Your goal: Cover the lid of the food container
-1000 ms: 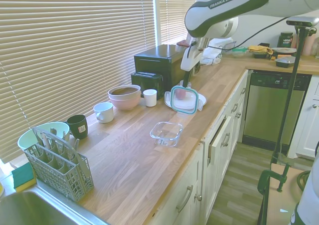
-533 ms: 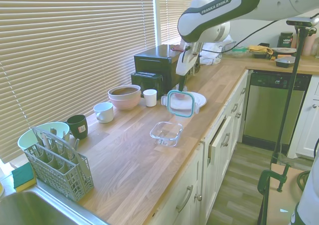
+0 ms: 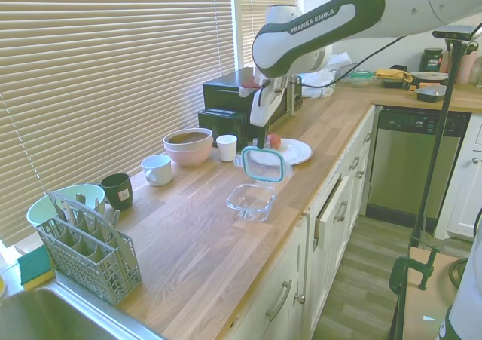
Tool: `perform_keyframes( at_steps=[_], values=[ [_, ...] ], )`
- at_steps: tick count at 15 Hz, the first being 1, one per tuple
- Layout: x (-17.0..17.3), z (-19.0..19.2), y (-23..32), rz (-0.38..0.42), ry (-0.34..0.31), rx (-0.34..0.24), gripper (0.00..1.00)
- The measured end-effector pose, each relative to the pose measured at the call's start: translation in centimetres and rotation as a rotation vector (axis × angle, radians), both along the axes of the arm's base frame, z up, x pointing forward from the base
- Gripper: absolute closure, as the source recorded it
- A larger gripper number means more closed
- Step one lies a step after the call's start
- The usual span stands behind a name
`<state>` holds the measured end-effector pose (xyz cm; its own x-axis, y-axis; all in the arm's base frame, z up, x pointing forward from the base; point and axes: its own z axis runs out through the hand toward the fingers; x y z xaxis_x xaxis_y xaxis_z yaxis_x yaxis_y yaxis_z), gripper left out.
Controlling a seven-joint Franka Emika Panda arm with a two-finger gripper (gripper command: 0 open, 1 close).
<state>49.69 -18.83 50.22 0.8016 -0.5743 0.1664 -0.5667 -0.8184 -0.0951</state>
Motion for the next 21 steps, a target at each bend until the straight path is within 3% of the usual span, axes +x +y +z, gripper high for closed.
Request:
perform_keyframes(
  at_steps=[12,21],
  values=[
    [0.7,-6.6,10.2,0.06,0.071,-0.164,1.0],
    [2.0,-12.8,13.1,0.112,0.129,-0.313,1.0]
  ],
)
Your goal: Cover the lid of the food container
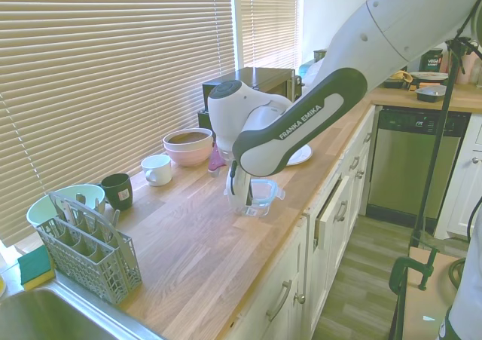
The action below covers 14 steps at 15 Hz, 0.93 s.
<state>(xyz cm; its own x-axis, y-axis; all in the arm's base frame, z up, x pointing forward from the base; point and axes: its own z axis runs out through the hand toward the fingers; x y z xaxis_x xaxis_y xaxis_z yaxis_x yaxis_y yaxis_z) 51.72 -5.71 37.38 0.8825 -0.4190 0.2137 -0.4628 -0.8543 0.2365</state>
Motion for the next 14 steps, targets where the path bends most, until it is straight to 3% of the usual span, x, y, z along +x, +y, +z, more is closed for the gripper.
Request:
perform_keyframes(
  at_steps=[12,13,14],
  values=[
    [2.7,-0.7,-2.2,-0.032,-0.006,-0.027,1.0],
    [2.8,-0.7,-2.3,-0.034,-0.005,-0.028,0.0],
    [2.9,-0.7,-2.4,-0.037,-0.003,-0.026,0.0]
  ],
)
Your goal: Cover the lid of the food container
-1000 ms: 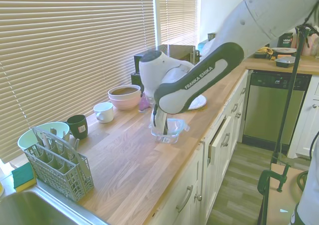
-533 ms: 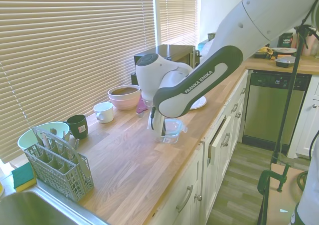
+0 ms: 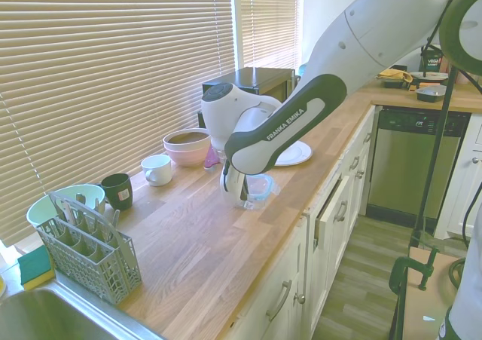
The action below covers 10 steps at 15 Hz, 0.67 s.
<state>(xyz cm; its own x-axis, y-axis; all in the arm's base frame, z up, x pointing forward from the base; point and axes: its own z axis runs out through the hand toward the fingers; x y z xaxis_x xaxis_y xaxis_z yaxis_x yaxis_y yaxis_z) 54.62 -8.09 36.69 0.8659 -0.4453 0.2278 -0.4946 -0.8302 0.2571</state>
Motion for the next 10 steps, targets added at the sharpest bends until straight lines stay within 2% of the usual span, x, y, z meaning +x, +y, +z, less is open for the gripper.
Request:
perform_keyframes(
  at_steps=[7,10],
  values=[
    [0.0,0.0,0.3,-0.007,0.008,0.031,0.0],
    [-0.1,1.0,0.4,-0.038,-0.018,0.078,0.0]
  ],
)
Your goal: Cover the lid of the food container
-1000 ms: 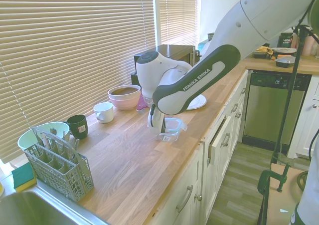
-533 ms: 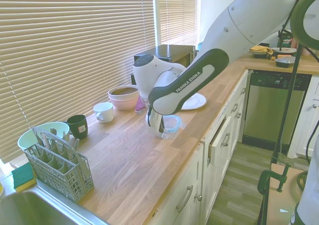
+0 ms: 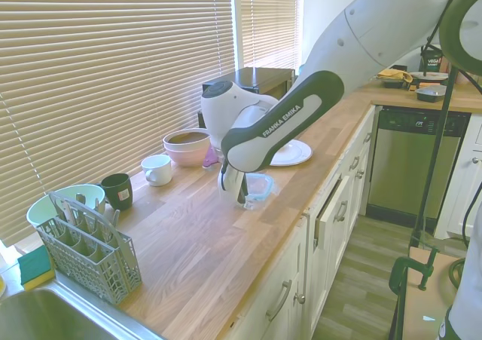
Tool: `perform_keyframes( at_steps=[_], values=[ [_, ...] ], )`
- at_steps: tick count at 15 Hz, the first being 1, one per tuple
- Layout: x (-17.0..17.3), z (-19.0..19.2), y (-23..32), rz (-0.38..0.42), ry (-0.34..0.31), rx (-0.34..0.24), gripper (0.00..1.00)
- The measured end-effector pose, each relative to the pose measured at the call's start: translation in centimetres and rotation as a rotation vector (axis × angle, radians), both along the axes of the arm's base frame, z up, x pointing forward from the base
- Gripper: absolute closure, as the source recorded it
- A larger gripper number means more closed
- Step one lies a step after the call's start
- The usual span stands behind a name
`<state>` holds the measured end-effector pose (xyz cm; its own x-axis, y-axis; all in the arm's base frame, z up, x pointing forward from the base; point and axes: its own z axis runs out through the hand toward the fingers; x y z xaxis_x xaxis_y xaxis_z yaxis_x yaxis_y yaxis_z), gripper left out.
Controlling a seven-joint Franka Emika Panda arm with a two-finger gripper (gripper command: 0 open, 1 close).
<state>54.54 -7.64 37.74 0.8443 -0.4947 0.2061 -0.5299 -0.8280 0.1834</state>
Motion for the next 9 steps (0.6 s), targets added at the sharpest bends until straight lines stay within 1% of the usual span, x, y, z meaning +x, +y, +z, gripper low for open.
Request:
perform_keyframes(
  at_steps=[2,4,5,7,9],
  values=[
    [-0.9,3.2,0.2,-0.012,-0.052,0.034,0.0],
    [-3.6,6.6,0.7,-0.045,-0.103,0.087,0.0],
    [-5.4,7.5,1.0,-0.06,-0.116,0.115,0.0],
    [-9.4,7.8,1.7,-0.095,-0.107,0.176,0.0],
    [-13.4,7.3,2.3,-0.132,-0.096,0.236,0.0]
  ],
)
